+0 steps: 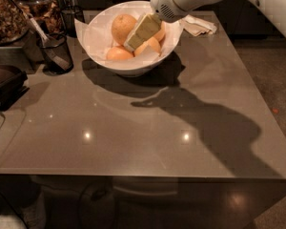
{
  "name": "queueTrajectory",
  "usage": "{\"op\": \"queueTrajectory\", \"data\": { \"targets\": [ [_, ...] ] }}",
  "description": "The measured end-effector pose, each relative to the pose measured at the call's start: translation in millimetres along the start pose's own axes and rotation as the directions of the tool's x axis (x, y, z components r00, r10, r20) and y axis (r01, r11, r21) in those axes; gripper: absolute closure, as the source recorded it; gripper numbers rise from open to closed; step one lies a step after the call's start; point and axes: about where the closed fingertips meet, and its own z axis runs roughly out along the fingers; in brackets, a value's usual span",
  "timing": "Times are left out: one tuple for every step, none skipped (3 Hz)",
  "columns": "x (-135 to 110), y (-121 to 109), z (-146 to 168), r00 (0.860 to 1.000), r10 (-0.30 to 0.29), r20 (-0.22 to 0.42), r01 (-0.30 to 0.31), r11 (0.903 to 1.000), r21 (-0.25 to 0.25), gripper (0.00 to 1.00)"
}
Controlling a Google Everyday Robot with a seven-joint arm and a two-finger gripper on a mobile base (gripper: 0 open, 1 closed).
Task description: Pick orange from white bowl
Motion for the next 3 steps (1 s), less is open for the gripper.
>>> {"op": "queueTrajectory", "data": {
  "targets": [
    [-7,-10,24,1.000,-0.002,0.028,0.001,0.9993,0.038,0.00],
    [-13,-22,44,0.998,-0.006,0.061,0.003,0.9984,0.056,0.02],
    [-15,-31,66,0.996,-0.005,0.084,0.001,0.9988,0.049,0.12]
  ]
}}
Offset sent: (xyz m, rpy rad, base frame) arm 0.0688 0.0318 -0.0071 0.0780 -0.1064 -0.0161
